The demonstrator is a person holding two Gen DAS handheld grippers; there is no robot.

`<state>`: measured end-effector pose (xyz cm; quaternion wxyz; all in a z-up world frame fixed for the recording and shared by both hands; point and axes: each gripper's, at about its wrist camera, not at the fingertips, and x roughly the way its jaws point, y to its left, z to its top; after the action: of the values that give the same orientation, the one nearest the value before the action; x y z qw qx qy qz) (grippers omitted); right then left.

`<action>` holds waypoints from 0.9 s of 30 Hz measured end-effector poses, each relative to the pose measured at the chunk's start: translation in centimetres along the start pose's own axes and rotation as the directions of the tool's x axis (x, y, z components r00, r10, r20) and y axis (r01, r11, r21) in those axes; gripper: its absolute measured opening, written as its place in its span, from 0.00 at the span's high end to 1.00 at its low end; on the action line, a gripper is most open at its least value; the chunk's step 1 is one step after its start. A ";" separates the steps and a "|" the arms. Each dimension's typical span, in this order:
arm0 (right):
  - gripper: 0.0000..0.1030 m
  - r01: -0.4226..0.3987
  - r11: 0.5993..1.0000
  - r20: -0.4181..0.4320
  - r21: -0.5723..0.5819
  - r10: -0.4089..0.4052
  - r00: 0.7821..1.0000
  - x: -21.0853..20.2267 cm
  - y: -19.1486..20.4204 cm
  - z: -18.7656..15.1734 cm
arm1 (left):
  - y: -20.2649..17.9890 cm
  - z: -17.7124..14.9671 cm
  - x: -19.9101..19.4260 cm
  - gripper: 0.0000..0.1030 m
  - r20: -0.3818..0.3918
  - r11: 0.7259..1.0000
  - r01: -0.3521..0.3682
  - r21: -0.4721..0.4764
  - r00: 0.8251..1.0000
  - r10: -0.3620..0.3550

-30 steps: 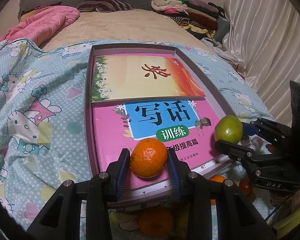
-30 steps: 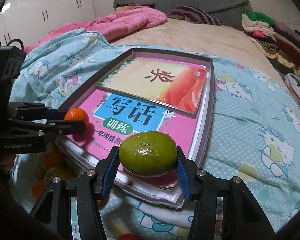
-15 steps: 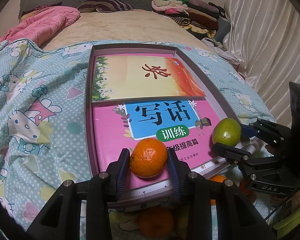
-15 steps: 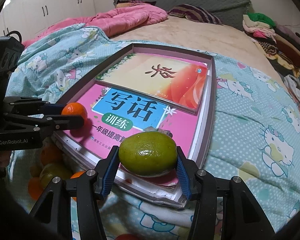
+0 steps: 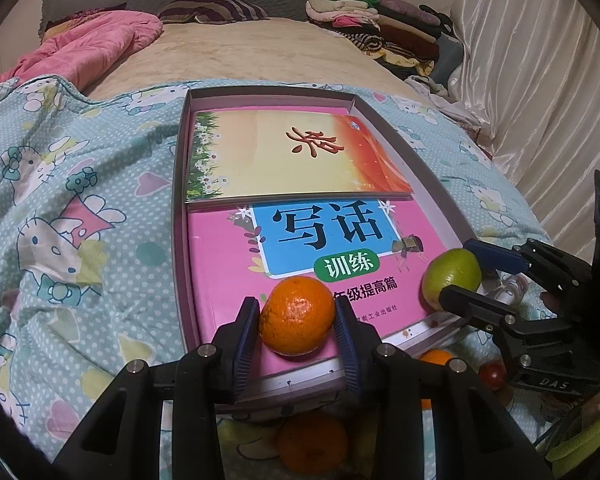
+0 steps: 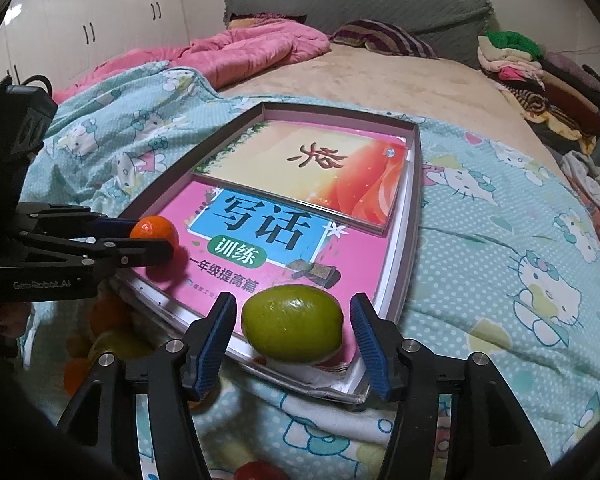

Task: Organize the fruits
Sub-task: 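Carry the mandarin and green citrus into the tray and release both, then withdraw both open tools back from the tray toward the fruits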

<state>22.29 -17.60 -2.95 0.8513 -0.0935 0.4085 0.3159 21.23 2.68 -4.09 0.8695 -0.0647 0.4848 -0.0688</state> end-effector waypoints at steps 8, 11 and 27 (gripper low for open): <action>0.40 0.022 1.000 0.027 0.010 -0.023 0.999 -1.1 0.4 -0.6 | -0.5 -0.2 -0.1 0.63 -0.006 1.000 -0.017 0.015 1.000 0.017; 0.40 0.024 1.000 0.038 0.013 -0.025 0.999 -1.4 0.4 -0.6 | -0.6 -0.2 -0.4 0.63 -0.004 1.000 -0.014 0.014 1.000 0.014; 0.38 0.060 0.997 0.077 0.040 -0.063 0.995 -3.1 0.2 -1.0 | -1.4 -0.4 -4.5 0.33 0.087 0.999 -0.037 0.039 0.996 0.034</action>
<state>20.06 -19.35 -1.24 0.8774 -0.0777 0.3778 0.2853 18.43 2.12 -0.31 0.8918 -0.0414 0.4464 -0.0602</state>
